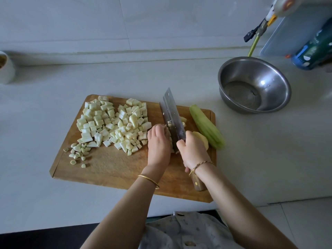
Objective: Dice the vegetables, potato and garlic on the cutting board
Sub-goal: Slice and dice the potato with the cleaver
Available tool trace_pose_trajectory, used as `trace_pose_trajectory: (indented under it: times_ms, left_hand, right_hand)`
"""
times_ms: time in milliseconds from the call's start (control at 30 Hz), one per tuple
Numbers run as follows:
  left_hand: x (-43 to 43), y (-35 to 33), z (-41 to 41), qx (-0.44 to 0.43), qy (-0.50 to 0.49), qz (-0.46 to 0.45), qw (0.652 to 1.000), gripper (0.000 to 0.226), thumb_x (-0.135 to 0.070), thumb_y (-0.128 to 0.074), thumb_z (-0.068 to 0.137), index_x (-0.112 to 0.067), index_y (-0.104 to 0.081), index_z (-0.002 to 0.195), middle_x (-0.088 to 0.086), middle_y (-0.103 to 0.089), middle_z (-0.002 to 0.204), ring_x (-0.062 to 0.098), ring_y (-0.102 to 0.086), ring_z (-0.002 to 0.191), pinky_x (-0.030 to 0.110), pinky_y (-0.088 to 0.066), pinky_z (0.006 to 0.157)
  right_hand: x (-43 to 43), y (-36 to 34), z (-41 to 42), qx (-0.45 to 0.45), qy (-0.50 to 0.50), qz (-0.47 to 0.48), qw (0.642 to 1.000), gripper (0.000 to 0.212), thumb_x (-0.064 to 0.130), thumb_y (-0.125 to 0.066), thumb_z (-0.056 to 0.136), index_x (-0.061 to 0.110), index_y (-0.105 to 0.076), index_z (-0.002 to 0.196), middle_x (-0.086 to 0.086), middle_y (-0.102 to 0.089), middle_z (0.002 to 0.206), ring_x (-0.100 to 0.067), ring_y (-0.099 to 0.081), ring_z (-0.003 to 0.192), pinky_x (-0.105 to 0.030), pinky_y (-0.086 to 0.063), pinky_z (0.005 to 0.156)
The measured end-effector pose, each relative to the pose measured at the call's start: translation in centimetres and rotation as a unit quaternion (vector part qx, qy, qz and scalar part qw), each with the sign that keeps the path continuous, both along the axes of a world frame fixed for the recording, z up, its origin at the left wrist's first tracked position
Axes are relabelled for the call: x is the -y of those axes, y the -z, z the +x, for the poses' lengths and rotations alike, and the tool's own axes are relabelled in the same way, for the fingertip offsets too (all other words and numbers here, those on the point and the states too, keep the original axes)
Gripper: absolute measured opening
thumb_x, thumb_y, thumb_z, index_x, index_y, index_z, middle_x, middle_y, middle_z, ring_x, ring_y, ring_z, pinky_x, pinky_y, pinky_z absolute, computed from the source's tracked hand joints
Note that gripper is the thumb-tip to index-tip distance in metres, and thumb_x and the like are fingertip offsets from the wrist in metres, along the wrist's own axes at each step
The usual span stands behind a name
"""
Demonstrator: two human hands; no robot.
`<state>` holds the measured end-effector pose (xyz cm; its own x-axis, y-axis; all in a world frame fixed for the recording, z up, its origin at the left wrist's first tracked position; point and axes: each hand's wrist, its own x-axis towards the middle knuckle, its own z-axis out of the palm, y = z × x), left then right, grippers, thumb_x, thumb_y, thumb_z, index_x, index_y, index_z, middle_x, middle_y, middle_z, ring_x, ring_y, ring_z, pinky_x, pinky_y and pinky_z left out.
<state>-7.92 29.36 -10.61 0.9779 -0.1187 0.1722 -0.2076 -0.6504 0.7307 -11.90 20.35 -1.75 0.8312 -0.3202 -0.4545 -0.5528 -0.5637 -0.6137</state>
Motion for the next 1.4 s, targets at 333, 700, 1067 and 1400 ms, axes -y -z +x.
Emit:
trace_pose_trajectory:
  times_ms: [333,700,1067,1400]
  left_hand:
    - [-2.0,-2.0,-0.9,-0.047,0.035,-0.017,0.998,0.037,-0.009,-0.046,0.095,-0.007,-0.046,0.132,0.005,-0.055,0.127,0.019,-0.047,0.12,0.032,-0.04,0.102]
    - [-3.3,-1.5,-1.4,-0.046,0.143,0.069,0.986,0.069,-0.005,-0.063,0.077,0.0,-0.034,0.14,0.014,-0.035,0.147,0.026,-0.026,0.14,0.03,-0.015,0.115]
    - [-3.8,-0.9,-0.8,-0.035,0.139,0.072,0.987,0.059,-0.005,-0.07,0.082,0.007,-0.041,0.131,0.022,-0.042,0.139,0.033,-0.035,0.135,0.03,-0.02,0.111]
    - [-3.3,-0.7,-1.0,-0.028,0.122,0.058,0.99,0.051,0.003,-0.065,0.082,0.011,-0.043,0.128,0.024,-0.045,0.134,0.036,-0.038,0.13,0.032,-0.024,0.11]
  right_hand:
    - [0.8,-1.8,-1.1,0.07,-0.003,-0.004,0.998,0.017,0.018,-0.039,0.095,0.015,-0.04,0.079,-0.007,-0.049,0.067,-0.018,-0.046,0.034,-0.017,-0.029,0.027]
    - [0.4,-1.9,-1.5,0.044,-0.035,-0.01,0.998,0.018,0.017,-0.038,0.097,0.019,-0.041,0.079,-0.007,-0.051,0.072,-0.018,-0.046,0.04,-0.023,-0.04,0.032]
    - [-0.6,-2.5,-1.4,0.016,-0.073,-0.039,0.996,0.013,0.018,-0.037,0.097,0.01,-0.047,0.098,-0.003,-0.049,0.07,-0.02,-0.05,0.056,-0.043,-0.056,0.059]
    - [-1.2,-2.2,-0.9,0.009,-0.087,-0.068,0.994,0.009,0.019,-0.036,0.099,0.013,-0.042,0.097,0.0,-0.048,0.07,-0.023,-0.054,0.058,-0.045,-0.057,0.063]
